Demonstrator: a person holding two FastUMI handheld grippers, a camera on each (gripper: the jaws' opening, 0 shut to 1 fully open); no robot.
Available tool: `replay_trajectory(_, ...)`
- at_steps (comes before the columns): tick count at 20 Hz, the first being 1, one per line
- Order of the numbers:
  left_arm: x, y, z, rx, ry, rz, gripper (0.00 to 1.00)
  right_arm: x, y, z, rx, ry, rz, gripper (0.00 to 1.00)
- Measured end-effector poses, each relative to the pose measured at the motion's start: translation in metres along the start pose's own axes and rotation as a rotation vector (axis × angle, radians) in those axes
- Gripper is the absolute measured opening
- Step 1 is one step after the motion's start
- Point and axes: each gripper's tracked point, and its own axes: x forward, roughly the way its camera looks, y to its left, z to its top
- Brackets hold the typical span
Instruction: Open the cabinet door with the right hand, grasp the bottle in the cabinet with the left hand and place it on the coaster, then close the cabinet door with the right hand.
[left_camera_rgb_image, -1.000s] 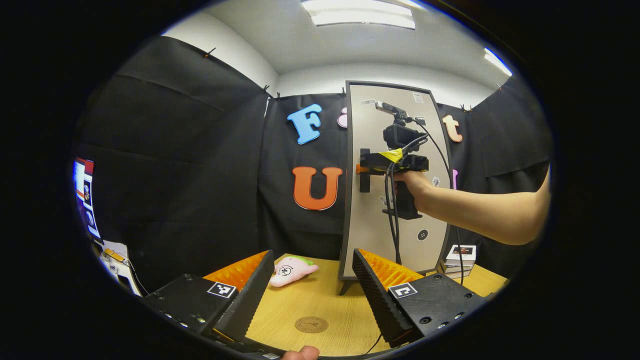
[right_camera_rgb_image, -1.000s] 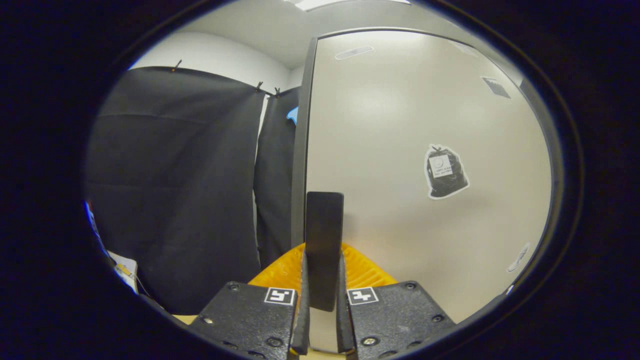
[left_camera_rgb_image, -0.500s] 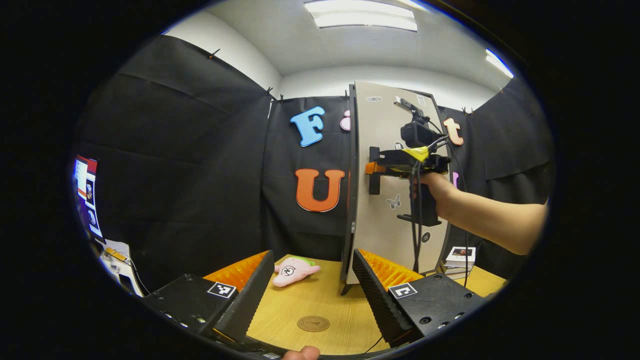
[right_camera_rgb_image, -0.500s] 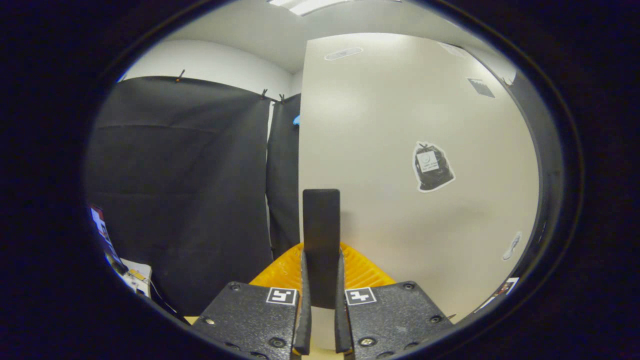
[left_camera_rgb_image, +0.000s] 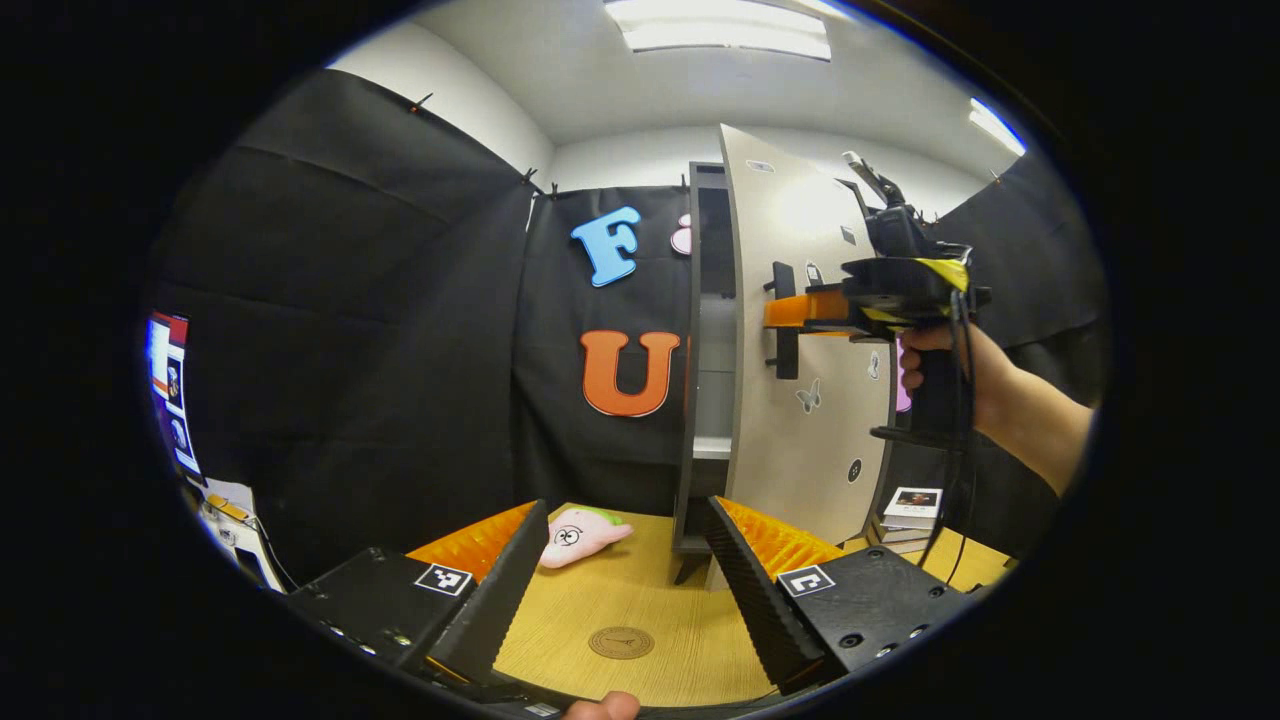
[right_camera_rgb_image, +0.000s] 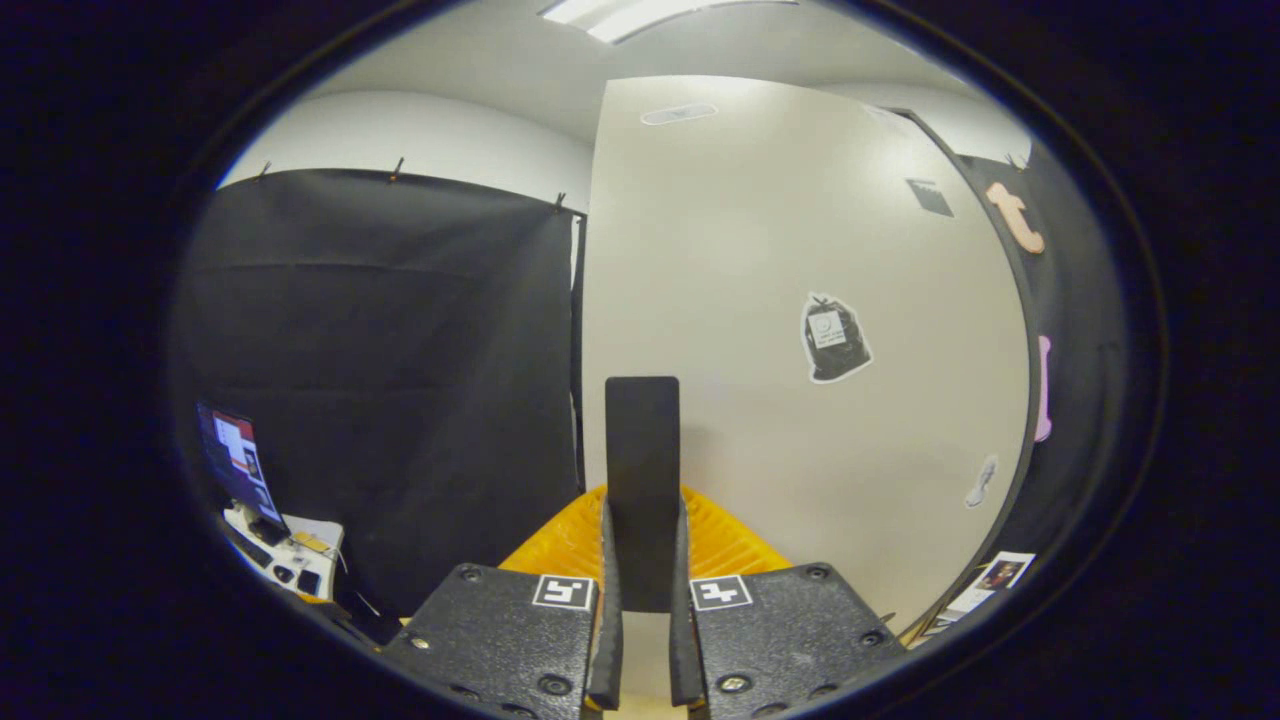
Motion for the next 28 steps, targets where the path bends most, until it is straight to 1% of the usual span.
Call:
replay_trajectory(5, 0.004, -0.006, 0.002, 0.008, -0.007, -0.015, 0.95, 0.001, 0.0, 0.0, -0.004, -0.003, 0.008, 0.22)
replay_trajectory(7, 0.005, -0.006, 0.005, 0.043, -0.013, -0.021, 0.95, 0.0, 0.0, 0.001, -0.008, 0.0, 0.016, 0.22)
replay_trajectory(10, 0.008, -0.01, 0.0, 0.045, -0.001, -0.039, 0.95, 0.0, 0.0, 0.002, 0.017, 0.003, 0.005, 0.22)
replay_trajectory(14, 0.009, -0.024, -0.003, 0.041, 0.005, -0.065, 0.95, -0.001, -0.003, 0.005, 0.001, 0.007, -0.054, 0.22)
replay_trajectory(18, 0.01, -0.041, -0.005, 0.034, 0.008, -0.108, 0.95, 0.003, -0.006, -0.002, 0.013, -0.014, -0.116, 0.22)
replay_trajectory(20, 0.01, -0.048, -0.004, 0.033, 0.005, -0.124, 0.95, 0.002, -0.007, 0.0, 0.025, -0.023, -0.142, 0.2)
replay_trajectory(21, 0.01, -0.05, -0.002, 0.036, 0.002, -0.127, 0.95, 0.002, -0.008, -0.001, 0.028, -0.024, -0.159, 0.21)
replay_trajectory(24, 0.011, -0.056, -0.001, 0.037, -0.003, -0.14, 0.95, 0.002, -0.013, -0.004, 0.006, -0.026, -0.227, 0.21)
replay_trajectory(26, 0.011, -0.06, -0.003, 0.039, 0.0, -0.148, 0.95, 0.002, -0.02, -0.008, -0.005, -0.021, -0.293, 0.21)
replay_trajectory(28, 0.014, -0.063, -0.006, 0.038, 0.006, -0.159, 0.95, 0.002, -0.024, -0.008, -0.012, -0.034, -0.352, 0.18)
